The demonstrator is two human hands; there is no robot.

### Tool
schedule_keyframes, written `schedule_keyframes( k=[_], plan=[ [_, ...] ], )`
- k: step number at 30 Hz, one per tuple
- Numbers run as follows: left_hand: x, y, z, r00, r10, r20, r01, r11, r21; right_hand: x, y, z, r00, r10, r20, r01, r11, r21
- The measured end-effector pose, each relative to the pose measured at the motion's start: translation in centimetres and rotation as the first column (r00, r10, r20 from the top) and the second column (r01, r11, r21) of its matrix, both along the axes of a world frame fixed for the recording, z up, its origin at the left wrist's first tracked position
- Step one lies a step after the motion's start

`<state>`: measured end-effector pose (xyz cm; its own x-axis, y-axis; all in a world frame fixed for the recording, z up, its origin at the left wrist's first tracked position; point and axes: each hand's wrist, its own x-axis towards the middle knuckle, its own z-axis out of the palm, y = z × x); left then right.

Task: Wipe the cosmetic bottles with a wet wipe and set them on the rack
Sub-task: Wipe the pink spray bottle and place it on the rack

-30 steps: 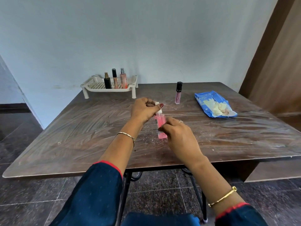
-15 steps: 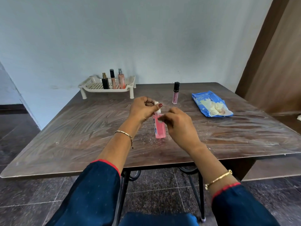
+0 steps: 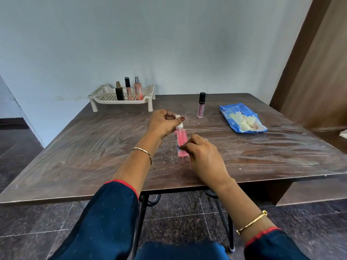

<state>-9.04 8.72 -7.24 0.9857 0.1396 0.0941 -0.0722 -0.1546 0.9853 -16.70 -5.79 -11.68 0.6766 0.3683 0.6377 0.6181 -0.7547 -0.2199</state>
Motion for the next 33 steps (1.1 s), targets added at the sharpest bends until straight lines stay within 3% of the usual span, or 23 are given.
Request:
schedule_keyframes(
  k=[6, 11, 15, 23, 33],
  plan=[
    [0.1, 0.3, -0.2, 1.000, 0.029, -0.005, -0.029, 1.000, -0.011, -0.3, -0.9, -0.2, 0.997, 0.022, -0.069, -0.026, 0.998, -0.050],
    [0.2, 0.2, -0.6, 0.996, 0.086, 0.013, -0.087, 0.996, 0.006, 0.5, -2.6, 1.4, 0.964, 0.064, -0.259, -0.069, 0.998, -0.013],
    [-0.1, -0.3, -0.9, 0.995, 0.096, 0.006, -0.096, 0.995, -0.014, 1.4, -2.3, 3.3, 0.988, 0.038, -0.152, -0.014, 0.988, 0.153],
    [-0.7, -2.0, 0.4, 0.993, 0.079, 0.083, -0.088, 0.990, 0.113, 2.5, -0.2, 3.1, 0.998, -0.021, 0.056, 0.018, 0.998, 0.061],
    [-0.2, -1.1, -0.1, 0.995, -0.092, 0.049, 0.089, 0.994, 0.062, 2.0, -1.5, 1.0, 0.999, -0.014, 0.034, 0.012, 0.999, 0.040]
  ],
)
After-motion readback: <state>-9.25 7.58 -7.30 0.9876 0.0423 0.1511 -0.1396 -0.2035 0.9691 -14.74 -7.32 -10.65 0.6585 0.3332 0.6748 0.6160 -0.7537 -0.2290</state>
